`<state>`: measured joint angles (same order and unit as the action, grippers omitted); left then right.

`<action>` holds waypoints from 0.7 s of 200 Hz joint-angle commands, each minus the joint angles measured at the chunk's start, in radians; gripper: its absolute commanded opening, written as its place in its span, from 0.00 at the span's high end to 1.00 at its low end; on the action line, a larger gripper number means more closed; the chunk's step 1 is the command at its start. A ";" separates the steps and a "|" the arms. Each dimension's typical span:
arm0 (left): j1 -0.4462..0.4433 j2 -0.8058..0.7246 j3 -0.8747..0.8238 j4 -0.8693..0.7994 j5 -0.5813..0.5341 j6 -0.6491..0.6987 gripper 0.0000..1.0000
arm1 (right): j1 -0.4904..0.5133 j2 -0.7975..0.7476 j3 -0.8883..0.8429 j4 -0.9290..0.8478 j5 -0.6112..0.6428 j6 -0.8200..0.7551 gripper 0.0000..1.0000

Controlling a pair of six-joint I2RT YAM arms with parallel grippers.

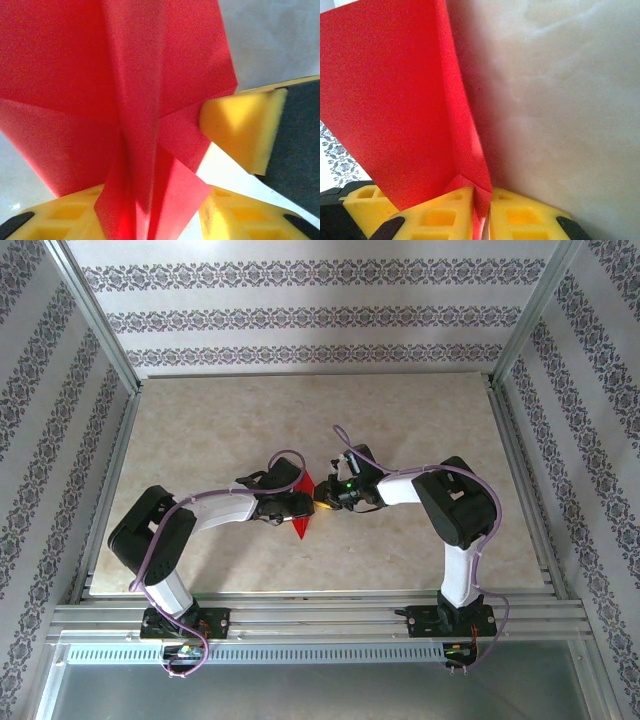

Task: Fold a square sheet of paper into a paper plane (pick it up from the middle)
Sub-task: Move the paper plane to the center of the table.

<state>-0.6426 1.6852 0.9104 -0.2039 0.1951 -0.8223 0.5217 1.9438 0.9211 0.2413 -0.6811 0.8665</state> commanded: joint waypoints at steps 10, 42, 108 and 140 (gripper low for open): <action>-0.014 -0.035 0.025 -0.085 -0.073 0.012 0.58 | 0.014 0.014 0.018 -0.033 0.014 -0.023 0.84; -0.015 -0.015 0.037 -0.083 -0.064 0.024 0.66 | 0.015 0.017 0.021 -0.034 0.013 -0.022 0.84; -0.014 0.029 0.082 -0.100 -0.049 0.046 0.73 | 0.018 0.016 0.024 -0.037 0.012 -0.020 0.85; -0.014 0.049 0.100 -0.132 -0.057 0.059 0.73 | 0.018 0.015 0.027 -0.037 0.009 -0.021 0.85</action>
<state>-0.6426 1.7100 0.9825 -0.2710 0.1524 -0.7944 0.5282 1.9442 0.9279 0.2272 -0.6735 0.8635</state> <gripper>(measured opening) 0.262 0.154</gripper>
